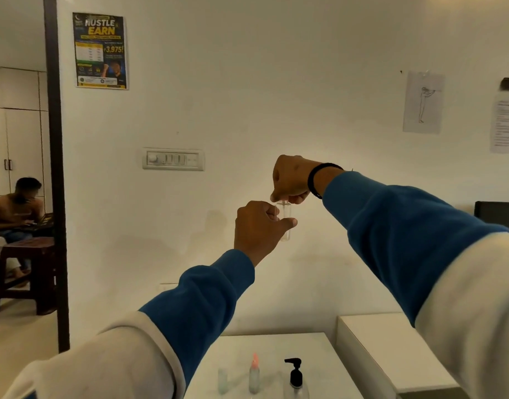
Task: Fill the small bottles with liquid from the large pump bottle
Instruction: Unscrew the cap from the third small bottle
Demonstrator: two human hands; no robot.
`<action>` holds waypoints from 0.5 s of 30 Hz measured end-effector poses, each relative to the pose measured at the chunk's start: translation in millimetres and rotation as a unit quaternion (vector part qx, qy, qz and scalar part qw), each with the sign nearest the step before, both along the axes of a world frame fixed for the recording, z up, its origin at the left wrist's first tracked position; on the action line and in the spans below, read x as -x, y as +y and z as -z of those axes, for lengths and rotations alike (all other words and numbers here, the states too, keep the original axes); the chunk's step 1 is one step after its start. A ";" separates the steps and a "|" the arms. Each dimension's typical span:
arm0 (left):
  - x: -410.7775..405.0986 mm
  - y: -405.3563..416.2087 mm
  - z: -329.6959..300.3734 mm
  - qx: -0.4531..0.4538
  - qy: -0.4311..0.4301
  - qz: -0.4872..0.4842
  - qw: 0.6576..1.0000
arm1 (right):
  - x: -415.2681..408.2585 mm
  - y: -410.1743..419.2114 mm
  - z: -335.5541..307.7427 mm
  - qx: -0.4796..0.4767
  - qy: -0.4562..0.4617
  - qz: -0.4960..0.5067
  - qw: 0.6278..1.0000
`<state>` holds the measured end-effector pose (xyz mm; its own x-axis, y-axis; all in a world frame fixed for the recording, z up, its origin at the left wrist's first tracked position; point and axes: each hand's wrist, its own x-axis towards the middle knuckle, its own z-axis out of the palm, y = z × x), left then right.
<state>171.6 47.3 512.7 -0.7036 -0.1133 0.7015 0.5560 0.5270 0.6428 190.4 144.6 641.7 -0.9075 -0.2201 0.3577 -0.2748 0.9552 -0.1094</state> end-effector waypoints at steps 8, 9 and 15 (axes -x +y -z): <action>6.2 -7.2 3.7 -0.002 -0.010 -0.017 1.000 | -2.9 0.7 -3.3 0.065 -0.045 -0.039 0.996; 5.8 -7.2 3.5 -0.001 -0.009 -0.019 1.000 | -2.5 0.7 -1.8 0.052 -0.022 -0.016 0.998; 5.8 -7.2 5.3 0.004 -0.010 -0.022 1.000 | -5.5 -1.4 -4.1 0.022 -0.051 -0.026 0.998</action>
<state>165.8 40.1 507.4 -0.7117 -0.1381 0.6888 0.5199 0.5560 0.6486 195.9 143.2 645.7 -0.9273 -0.2545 0.2743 -0.3097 0.9335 -0.1808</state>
